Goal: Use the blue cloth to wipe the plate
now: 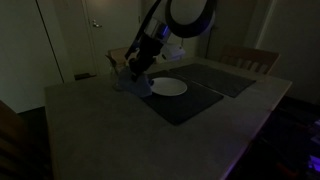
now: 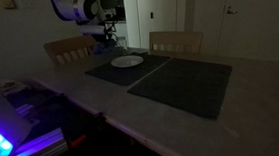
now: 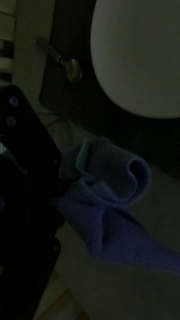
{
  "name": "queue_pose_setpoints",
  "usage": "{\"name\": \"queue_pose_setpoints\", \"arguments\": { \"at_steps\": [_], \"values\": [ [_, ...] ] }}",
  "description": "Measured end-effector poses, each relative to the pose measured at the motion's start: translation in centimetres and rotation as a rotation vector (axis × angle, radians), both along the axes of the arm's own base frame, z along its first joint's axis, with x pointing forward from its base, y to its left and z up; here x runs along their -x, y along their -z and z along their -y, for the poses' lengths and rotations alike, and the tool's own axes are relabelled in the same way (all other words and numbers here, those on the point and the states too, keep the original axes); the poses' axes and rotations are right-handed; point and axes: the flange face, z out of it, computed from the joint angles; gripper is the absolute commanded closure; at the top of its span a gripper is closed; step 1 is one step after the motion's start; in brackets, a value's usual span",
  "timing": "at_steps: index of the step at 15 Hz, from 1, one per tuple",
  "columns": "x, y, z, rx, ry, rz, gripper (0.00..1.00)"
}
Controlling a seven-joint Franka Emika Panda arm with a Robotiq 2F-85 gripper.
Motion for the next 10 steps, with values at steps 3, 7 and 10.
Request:
{"name": "queue_pose_setpoints", "arguments": {
  "at_steps": [3, 7, 10],
  "values": [
    [1.0, -0.2, -2.3, -0.003, -0.070, 0.006, 0.98],
    [2.5, 1.5, -3.0, 0.024, -0.124, -0.003, 0.98],
    [3.2, 3.1, -2.0, 0.056, -0.130, 0.009, 0.98]
  ]
}}
